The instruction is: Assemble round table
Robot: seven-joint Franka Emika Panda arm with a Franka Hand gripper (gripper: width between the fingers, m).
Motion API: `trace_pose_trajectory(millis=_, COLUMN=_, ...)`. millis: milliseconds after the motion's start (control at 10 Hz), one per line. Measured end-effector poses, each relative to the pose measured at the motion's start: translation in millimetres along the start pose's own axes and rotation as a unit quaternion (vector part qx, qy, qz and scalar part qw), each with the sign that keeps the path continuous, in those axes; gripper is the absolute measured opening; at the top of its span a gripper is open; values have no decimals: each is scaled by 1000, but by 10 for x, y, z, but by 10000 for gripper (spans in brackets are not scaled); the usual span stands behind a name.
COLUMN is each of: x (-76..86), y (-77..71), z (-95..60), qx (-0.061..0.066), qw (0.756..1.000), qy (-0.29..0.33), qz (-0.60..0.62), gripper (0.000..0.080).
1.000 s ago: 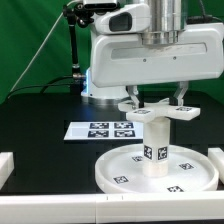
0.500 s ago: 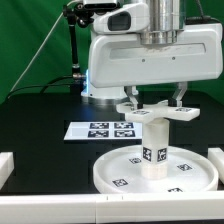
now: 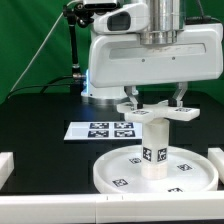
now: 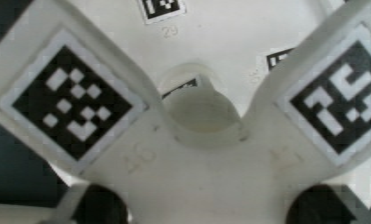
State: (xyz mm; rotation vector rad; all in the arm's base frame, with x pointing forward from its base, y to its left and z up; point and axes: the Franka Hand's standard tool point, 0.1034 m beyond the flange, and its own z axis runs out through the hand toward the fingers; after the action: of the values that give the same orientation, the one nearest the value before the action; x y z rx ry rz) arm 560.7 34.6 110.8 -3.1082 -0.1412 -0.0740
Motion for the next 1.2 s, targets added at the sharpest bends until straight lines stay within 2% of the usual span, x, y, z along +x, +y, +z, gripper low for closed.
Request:
trace_pose_trajectory(millis=100, x=0, y=2, z=0, qx=0, qw=1000, qy=0, qz=-1, gripper=443)
trace_pose_trajectory(millis=200, x=8, y=11, z=2, qx=5, qw=999, qy=3, qz=54, gripper=443)
trace_pose_trajectory(millis=400, x=2, y=13, z=8, qx=14, qw=987, qy=9, qz=163, gripper=443)
trace_pose_trajectory(millis=500, x=-2, y=2, z=8, qx=17, qw=972, qy=17, qz=236, gripper=443)
trace_pose_trajectory(millis=800, x=4, y=-55, z=8, qx=30, qw=908, qy=24, qz=418, gripper=443)
trace_pose_trajectory(millis=1100, x=8, y=-40, z=12, qx=45, qw=821, qy=17, qz=569, gripper=443)
trace_pose_trajectory(millis=1200, x=8, y=-45, z=8, qx=45, qw=805, qy=11, qz=592, gripper=443)
